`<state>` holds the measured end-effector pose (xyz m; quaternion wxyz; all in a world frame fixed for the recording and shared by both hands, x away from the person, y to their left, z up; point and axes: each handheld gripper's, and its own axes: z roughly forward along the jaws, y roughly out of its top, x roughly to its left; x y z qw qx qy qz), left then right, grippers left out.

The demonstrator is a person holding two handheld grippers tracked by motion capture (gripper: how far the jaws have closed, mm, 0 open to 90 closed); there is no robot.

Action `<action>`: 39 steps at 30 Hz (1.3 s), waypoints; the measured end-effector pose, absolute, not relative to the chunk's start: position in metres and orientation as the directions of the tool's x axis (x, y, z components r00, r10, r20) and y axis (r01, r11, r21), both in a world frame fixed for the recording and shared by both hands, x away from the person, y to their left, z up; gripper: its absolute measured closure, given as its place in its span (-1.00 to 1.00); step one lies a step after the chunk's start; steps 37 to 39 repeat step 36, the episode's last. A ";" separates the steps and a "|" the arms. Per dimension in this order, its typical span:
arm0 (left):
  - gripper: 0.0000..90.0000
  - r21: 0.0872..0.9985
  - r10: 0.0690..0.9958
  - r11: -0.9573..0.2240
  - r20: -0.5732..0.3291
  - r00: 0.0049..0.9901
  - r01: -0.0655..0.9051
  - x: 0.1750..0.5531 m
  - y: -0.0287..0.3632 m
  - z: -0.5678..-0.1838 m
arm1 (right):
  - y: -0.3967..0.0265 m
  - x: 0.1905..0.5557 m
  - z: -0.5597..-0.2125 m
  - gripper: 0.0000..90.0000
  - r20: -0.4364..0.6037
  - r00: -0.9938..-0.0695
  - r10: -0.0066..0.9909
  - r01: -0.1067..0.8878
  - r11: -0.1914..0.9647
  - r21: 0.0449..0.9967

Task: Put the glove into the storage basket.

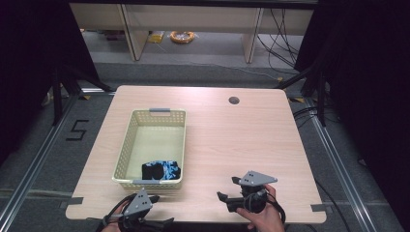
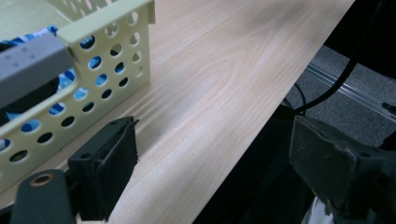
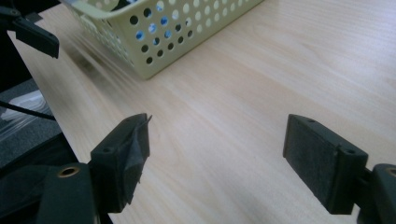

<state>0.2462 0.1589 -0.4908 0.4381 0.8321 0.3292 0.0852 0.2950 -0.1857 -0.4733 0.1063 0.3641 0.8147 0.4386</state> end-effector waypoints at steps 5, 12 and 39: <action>-0.67 0.773 0.614 -0.443 -0.109 0.782 0.455 0.244 0.161 -0.495 | -0.183 0.287 -0.477 -0.51 0.131 -0.716 0.686 0.498 0.369 0.785; -0.67 0.773 0.623 -0.396 -0.169 0.763 0.495 0.237 0.160 -0.502 | -0.181 0.275 -0.484 -0.54 0.165 -0.732 0.661 0.515 0.379 0.769; -0.67 0.762 0.629 -0.449 -0.101 0.771 0.466 0.239 0.167 -0.505 | -0.183 0.272 -0.494 -0.54 0.127 -0.733 0.669 0.525 0.437 0.730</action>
